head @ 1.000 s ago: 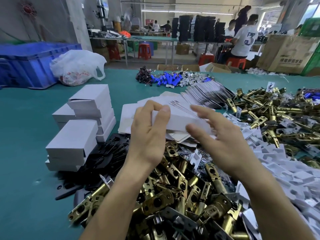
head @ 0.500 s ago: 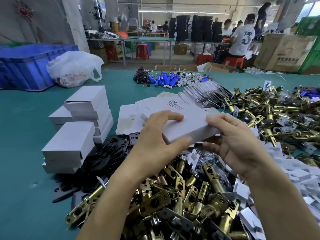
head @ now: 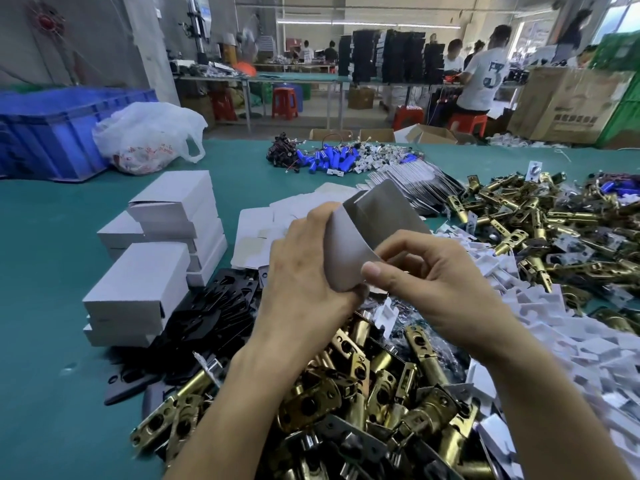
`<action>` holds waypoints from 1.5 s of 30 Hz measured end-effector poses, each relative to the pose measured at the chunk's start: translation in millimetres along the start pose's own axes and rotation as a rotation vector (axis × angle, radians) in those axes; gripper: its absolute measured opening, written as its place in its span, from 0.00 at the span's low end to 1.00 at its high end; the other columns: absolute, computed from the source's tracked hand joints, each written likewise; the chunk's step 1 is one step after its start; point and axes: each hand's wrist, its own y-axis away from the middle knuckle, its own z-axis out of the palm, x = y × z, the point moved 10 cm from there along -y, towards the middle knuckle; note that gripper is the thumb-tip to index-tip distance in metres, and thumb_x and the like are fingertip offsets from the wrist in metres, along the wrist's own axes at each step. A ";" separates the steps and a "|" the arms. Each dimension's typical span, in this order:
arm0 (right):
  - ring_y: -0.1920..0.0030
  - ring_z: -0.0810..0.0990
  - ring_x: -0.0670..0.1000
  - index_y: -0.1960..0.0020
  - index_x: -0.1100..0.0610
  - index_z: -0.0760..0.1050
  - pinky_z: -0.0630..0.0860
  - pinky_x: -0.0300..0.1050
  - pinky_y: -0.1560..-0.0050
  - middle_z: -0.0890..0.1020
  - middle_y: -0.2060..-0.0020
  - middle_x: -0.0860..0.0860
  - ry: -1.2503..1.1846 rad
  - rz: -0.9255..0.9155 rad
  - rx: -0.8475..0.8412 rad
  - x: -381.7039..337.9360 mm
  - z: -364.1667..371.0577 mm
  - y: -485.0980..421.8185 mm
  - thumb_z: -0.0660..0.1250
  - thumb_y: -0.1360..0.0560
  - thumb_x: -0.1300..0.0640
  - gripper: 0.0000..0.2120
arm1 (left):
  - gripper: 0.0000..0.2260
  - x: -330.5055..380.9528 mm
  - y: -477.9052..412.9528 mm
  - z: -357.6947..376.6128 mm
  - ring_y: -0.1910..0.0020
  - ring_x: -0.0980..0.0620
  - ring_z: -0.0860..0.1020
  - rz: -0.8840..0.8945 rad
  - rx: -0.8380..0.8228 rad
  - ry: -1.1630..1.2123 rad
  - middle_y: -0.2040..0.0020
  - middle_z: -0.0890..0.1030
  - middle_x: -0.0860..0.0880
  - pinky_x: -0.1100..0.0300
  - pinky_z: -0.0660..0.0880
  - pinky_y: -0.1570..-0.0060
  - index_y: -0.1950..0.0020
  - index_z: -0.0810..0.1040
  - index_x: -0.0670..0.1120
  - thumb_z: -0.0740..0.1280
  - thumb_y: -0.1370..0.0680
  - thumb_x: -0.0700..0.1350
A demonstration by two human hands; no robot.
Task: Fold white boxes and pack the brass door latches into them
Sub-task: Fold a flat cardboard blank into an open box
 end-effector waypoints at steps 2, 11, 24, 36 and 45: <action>0.64 0.80 0.45 0.60 0.58 0.80 0.74 0.42 0.62 0.82 0.68 0.50 -0.013 -0.004 0.011 -2.5 1.6 0.2 0.73 0.29 0.56 0.06 | 0.35 3.2 -0.4 -4.6 0.40 0.50 0.71 0.030 0.035 0.023 0.39 0.73 0.55 0.50 0.73 0.43 0.28 0.68 0.57 0.79 0.32 0.48; 0.53 0.86 0.54 0.43 0.43 0.79 0.84 0.54 0.54 0.82 0.46 0.50 -0.110 -0.088 0.207 -14.8 -17.2 2.4 0.72 0.26 0.53 0.13 | 0.35 -19.2 -2.3 -20.9 0.40 0.49 0.77 -0.119 0.185 0.195 0.39 0.76 0.56 0.48 0.78 0.45 0.35 0.66 0.62 0.80 0.34 0.47; 0.67 0.77 0.35 0.41 0.44 0.78 0.68 0.30 0.66 0.79 0.68 0.43 0.507 0.280 -0.101 71.6 27.1 3.3 0.68 0.24 0.42 0.14 | 0.41 -29.9 -3.2 -16.2 0.44 0.56 0.81 -0.252 0.181 0.565 0.40 0.79 0.54 0.52 0.83 0.48 0.38 0.63 0.59 0.84 0.42 0.51; 0.70 0.81 0.44 0.49 0.49 0.82 0.72 0.41 0.65 0.84 0.68 0.51 0.203 0.359 0.167 68.6 6.4 5.9 0.73 0.29 0.57 0.10 | 0.34 -52.9 -2.4 -29.9 0.51 0.58 0.84 -0.364 0.376 0.801 0.51 0.85 0.59 0.58 0.82 0.54 0.40 0.73 0.55 0.82 0.42 0.55; 0.64 0.84 0.54 0.43 0.50 0.76 0.82 0.58 0.59 0.85 0.64 0.50 0.238 0.133 0.381 -13.4 -65.1 16.7 0.71 0.26 0.56 0.13 | 0.41 -32.0 1.6 -34.5 0.48 0.59 0.78 -0.237 0.312 0.269 0.41 0.74 0.51 0.74 0.75 0.61 0.41 0.55 0.64 0.80 0.43 0.63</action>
